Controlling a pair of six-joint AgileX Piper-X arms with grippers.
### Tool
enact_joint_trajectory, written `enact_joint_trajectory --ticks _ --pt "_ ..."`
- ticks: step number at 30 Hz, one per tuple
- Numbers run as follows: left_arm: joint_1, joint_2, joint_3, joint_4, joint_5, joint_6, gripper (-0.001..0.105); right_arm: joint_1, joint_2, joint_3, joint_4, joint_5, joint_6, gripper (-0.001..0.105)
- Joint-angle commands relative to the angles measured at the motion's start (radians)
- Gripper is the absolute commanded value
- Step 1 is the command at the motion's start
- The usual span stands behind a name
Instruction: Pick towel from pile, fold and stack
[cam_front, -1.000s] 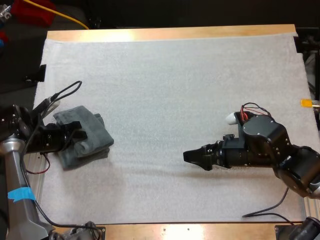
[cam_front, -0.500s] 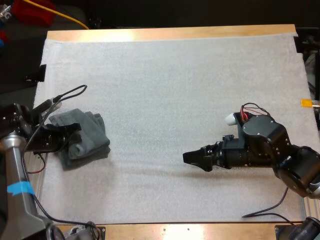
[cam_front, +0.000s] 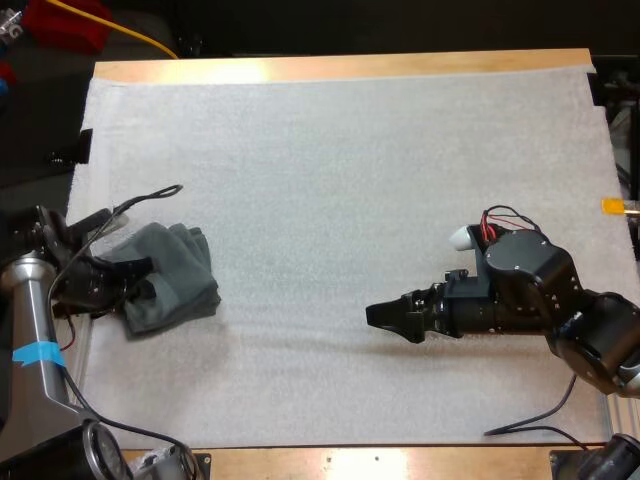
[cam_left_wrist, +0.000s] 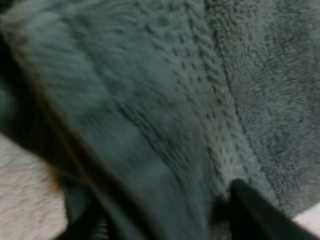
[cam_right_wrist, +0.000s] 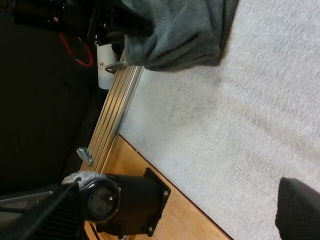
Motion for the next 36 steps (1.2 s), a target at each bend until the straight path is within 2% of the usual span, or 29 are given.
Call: enact_joint_trajectory --ticks 1,3,7,13,15,20,23,26,30,36 --pt "0.000 -0.003 -0.003 0.004 -0.031 0.006 0.060 0.002 -0.006 -0.007 0.000 -0.010 -0.007 0.075" --pt "0.000 -0.003 -0.003 0.008 -0.036 0.006 0.067 0.002 -0.006 -0.007 0.000 -0.010 -0.007 0.075" --pt "0.000 -0.003 -0.003 0.008 -0.046 0.006 0.068 0.002 -0.006 -0.007 0.000 -0.010 -0.007 0.075" --pt "0.000 -0.025 -0.020 0.008 -0.218 0.006 0.068 0.002 -0.006 -0.007 0.000 -0.010 -0.007 0.075" --pt "0.000 -0.050 -0.047 0.008 -0.275 0.006 0.068 0.002 -0.006 -0.007 0.000 -0.010 -0.007 0.075" --pt "-0.009 -0.107 -0.101 0.008 -0.269 0.006 0.068 0.002 -0.006 -0.007 0.000 -0.010 -0.007 0.075" --pt "-0.042 -0.143 -0.119 0.000 -0.214 0.007 0.068 0.002 -0.006 -0.007 0.000 -0.010 -0.010 0.075" --pt "-0.101 -0.167 -0.121 -0.020 -0.199 0.058 0.068 0.002 -0.006 -0.007 0.000 -0.010 -0.022 0.075" --pt "-0.204 -0.173 -0.121 -0.048 -0.222 0.104 0.068 0.002 -0.006 -0.007 0.000 -0.010 -0.023 0.075" --pt "-0.298 -0.173 -0.121 -0.126 -0.282 0.110 0.068 0.002 -0.006 -0.007 0.000 -0.010 -0.023 0.075"
